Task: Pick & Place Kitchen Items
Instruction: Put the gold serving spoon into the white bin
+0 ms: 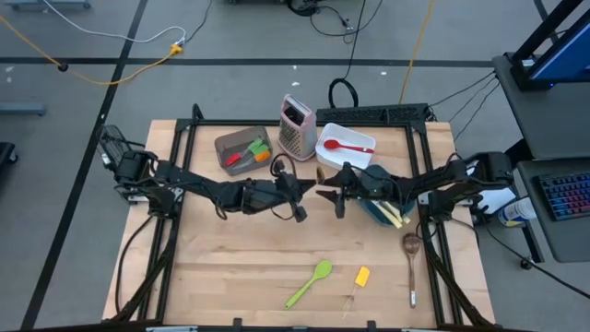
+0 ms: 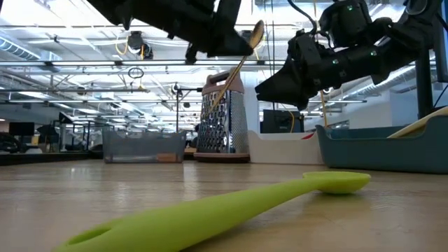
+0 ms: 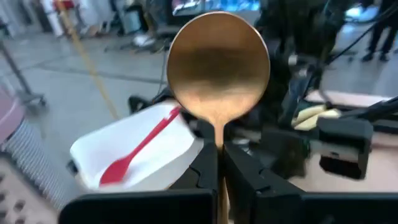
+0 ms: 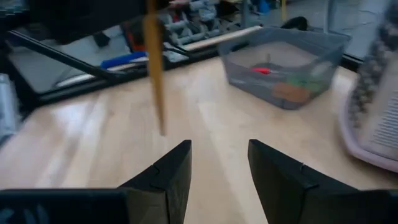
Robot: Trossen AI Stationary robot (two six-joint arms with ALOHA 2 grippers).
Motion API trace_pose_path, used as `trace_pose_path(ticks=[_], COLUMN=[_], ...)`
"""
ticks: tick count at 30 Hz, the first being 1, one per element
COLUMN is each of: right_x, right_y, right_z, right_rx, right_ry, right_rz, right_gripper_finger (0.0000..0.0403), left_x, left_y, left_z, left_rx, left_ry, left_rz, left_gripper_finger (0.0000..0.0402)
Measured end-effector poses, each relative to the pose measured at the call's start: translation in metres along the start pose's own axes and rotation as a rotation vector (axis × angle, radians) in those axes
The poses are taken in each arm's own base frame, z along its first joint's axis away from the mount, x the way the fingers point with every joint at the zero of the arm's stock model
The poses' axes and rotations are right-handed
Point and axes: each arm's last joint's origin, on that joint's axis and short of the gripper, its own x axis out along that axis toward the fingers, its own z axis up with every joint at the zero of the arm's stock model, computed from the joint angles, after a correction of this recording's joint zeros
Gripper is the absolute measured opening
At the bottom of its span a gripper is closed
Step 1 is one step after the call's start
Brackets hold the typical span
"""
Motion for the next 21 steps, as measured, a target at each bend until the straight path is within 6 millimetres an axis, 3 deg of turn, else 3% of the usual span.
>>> trace_pose_path(ticks=[9, 15, 21], right_x=[0.004, 0.014, 0.030], right_y=[0.028, 0.028, 0.035], right_z=[0.001, -0.007, -0.007], right_rx=[-0.071, -0.045, -0.062], right_ry=[-0.179, -0.204, -0.233], right_rz=[0.120, -0.057, 0.052], right_gripper_finger=[0.0150, 0.0150, 0.0150], left_x=[0.001, 0.000, 0.000], left_y=[0.001, -0.001, -0.002], left_z=[0.006, 0.011, 0.010], left_rx=[0.006, -0.015, 0.004], left_ry=[-0.053, -0.098, -0.096], left_rz=[-0.019, -0.094, -0.100], left_gripper_finger=[0.0009, 0.0013, 0.0005])
